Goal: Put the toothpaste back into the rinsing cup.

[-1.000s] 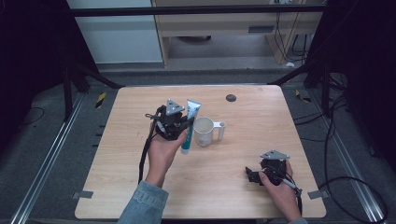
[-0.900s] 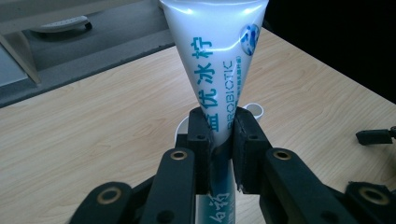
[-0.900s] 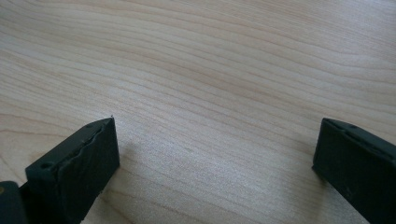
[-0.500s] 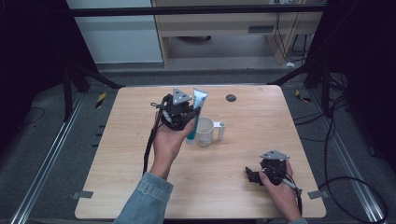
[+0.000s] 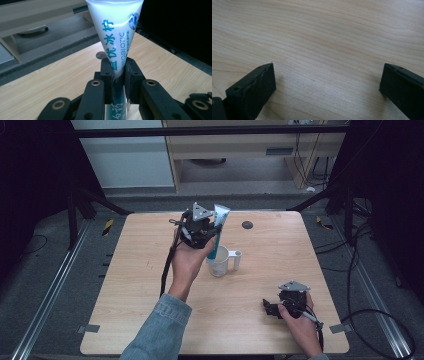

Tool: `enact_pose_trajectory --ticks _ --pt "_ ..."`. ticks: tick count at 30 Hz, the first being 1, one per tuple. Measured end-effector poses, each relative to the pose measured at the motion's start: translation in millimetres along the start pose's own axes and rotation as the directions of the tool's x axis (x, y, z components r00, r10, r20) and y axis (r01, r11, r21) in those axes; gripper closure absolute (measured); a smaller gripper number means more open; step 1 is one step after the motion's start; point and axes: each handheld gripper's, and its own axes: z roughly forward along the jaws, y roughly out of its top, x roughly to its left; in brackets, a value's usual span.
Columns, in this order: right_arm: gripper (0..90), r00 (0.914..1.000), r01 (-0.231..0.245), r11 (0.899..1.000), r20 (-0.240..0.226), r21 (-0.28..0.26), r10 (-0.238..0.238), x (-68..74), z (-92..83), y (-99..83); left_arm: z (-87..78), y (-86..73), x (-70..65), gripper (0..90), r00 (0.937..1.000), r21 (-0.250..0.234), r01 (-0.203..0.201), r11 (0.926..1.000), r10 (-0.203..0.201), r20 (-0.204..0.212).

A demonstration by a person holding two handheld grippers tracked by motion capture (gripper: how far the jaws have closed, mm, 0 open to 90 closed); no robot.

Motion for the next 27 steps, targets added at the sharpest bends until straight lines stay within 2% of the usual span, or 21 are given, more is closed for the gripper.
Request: enact_pose_trajectory --ticks 5,12,27 --pt "0.5 1.0 0.0 1.0 -0.001 0.0 0.0 0.0 -0.1 0.0 6.4 1.7 0.1 78.7 1.0 -0.008 -0.003 1.0 0.003 0.005" --pt "0.5 1.0 0.0 1.0 0.0 0.0 0.0 0.0 -0.1 0.0 15.7 0.7 0.3 78.8 0.9998 -0.031 0.016 0.9994 -0.015 0.013" --pt "0.5 1.0 0.002 1.0 0.0 -0.001 -0.002 -0.1 0.0 0.0 22.9 -0.6 1.2 78.7 0.9998 -0.062 0.014 0.998 -0.015 -0.009"
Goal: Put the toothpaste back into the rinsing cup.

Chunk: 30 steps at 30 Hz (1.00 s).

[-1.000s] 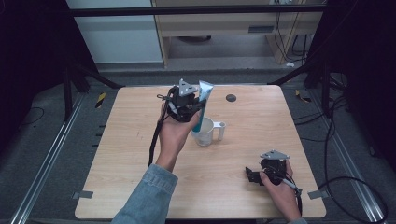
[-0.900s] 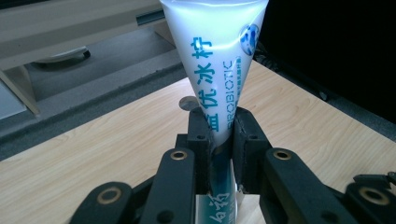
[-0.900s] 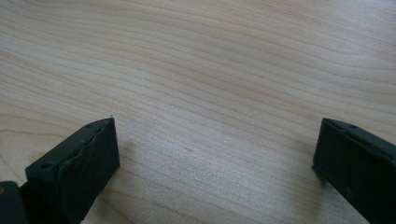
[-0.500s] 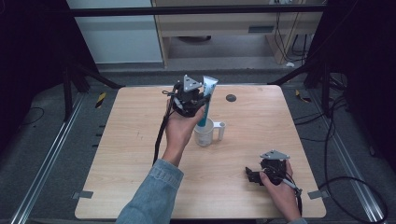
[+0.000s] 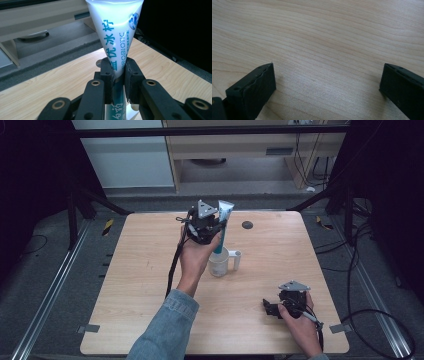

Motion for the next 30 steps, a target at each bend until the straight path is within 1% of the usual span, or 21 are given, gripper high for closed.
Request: enact_pose_trajectory --ticks 4,7,13,19,21,25,30 --pt "0.5 1.0 0.0 1.0 0.0 -0.001 0.0 0.0 0.0 0.0 -0.1 0.4 -1.0 78.7 1.0 -0.023 0.001 0.9997 -0.002 -0.006" --pt "0.5 1.0 0.0 1.0 0.0 0.0 0.0 0.0 0.0 0.0 2.3 -0.7 -3.3 78.7 1.0 -0.038 -0.005 0.9993 0.005 0.008" --pt "0.5 1.0 0.002 1.0 0.001 0.0 -0.002 -0.1 0.0 0.0 5.1 -3.3 -5.3 78.7 1.0 -0.054 -0.007 0.9985 0.007 0.006" --pt "0.5 1.0 0.002 1.0 0.002 0.0 -0.002 -0.1 0.1 0.0 5.2 -5.9 -7.3 78.7 0.9999 -0.076 -0.014 0.997 0.014 -0.002" --pt "0.5 1.0 0.002 1.0 0.002 0.0 -0.002 -0.1 0.0 0.0 4.8 -6.8 -7.9 78.7 0.9997 -0.085 -0.022 0.9961 0.022 -0.009" --pt "0.5 1.0 0.002 1.0 0.002 0.0 -0.002 -0.1 0.0 0.0 5.3 -9.8 -9.3 78.7 0.9999 -0.097 -0.013 0.9952 0.012 -0.009" --pt "0.5 1.0 0.002 1.0 0.002 0.0 -0.002 -0.1 0.0 0.0 5.1 -14.2 -9.6 78.7 0.9997 -0.102 -0.011 0.9947 0.008 -0.025"
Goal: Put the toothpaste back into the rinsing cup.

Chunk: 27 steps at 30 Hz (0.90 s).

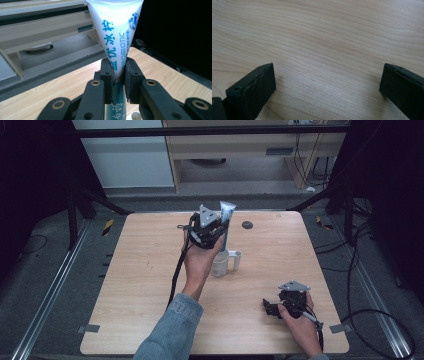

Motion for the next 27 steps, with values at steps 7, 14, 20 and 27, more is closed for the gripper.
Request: enact_pose_trajectory --ticks 7,14,20,27 --pt "0.5 1.0 0.0 1.0 0.0 -0.001 0.0 0.0 0.0 0.0 -1.1 -9.5 -1.9 78.7 0.9995 -0.022 0.007 0.9997 -0.008 -0.03" --pt "0.5 1.0 0.0 1.0 0.0 -0.001 0.0 0.0 0.0 0.0 0.3 -18.3 -2.3 78.7 0.9986 -0.043 0.023 0.9988 -0.025 -0.047" --pt "0.5 1.0 0.0 1.0 0.0 -0.001 0.0 0.0 0.0 0.0 2.0 -24.4 -0.4 78.6 0.9983 -0.045 0.031 0.9985 -0.034 -0.048" --pt "0.5 1.0 0.0 1.0 -0.001 -0.001 0.0 0.0 0.1 0.0 3.4 -31.0 1.5 78.6 0.9981 -0.035 0.038 0.9987 -0.039 -0.047"
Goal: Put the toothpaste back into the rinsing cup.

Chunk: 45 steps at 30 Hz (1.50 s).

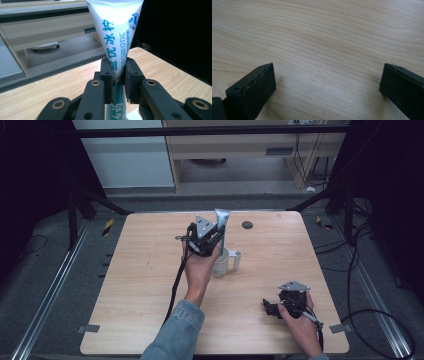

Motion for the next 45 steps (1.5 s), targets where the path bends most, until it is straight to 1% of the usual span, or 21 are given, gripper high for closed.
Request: enact_pose_trajectory --ticks 7,8,20,26,31,33,36,43,45 --pt "0.5 1.0 0.0 1.0 0.0 0.0 0.0 0.0 0.0 0.0 1.5 -6.6 2.1 78.6 1.0 0.005 0.006 1.0 -0.006 -0.002" --pt "0.5 1.0 0.0 1.0 0.0 -0.001 0.0 0.0 0.0 0.0 1.7 -7.3 2.2 78.6 0.9999 0.005 0.012 0.9999 -0.012 -0.002" --pt "0.5 1.0 0.0 1.0 0.0 -0.001 0.0 0.0 0.0 0.0 3.7 -16.1 3.3 78.6 0.9999 -0.007 0.011 0.9999 -0.011 -0.005" --pt "0.5 1.0 -0.002 1.0 -0.001 -0.001 0.002 0.1 0.0 0.0 9.1 -24.7 2.8 78.6 0.9999 0.007 0.011 0.9999 -0.011 0.002" --pt "0.5 1.0 -0.002 1.0 -0.002 -0.001 0.002 0.1 0.0 0.0 13.2 -31.6 2.9 78.6 0.9999 0.013 0.012 0.9998 -0.012 -0.001" --pt "0.5 1.0 -0.002 1.0 -0.002 -0.001 0.002 0.2 0.0 0.0 14.6 -34.1 3.2 78.6 0.9998 0.02 0.019 0.9996 -0.019 -0.002" --pt "0.5 1.0 -0.002 1.0 -0.002 -0.001 0.002 0.1 0.0 0.0 16.3 -37.6 2.5 78.6 0.9999 0.027 0.014 0.9995 -0.014 -0.003" --pt "0.5 1.0 -0.003 1.0 -0.002 -0.001 0.003 0.2 0.0 0.0 17.8 -42.4 2.7 78.6 0.9997 0.034 0.021 0.9992 -0.021 -0.008" --pt "0.5 1.0 -0.002 1.0 -0.002 -0.001 0.002 0.1 0.0 0.0 17.9 -43.2 2.2 78.6 0.9998 0.031 0.017 0.9994 -0.016 -0.011"
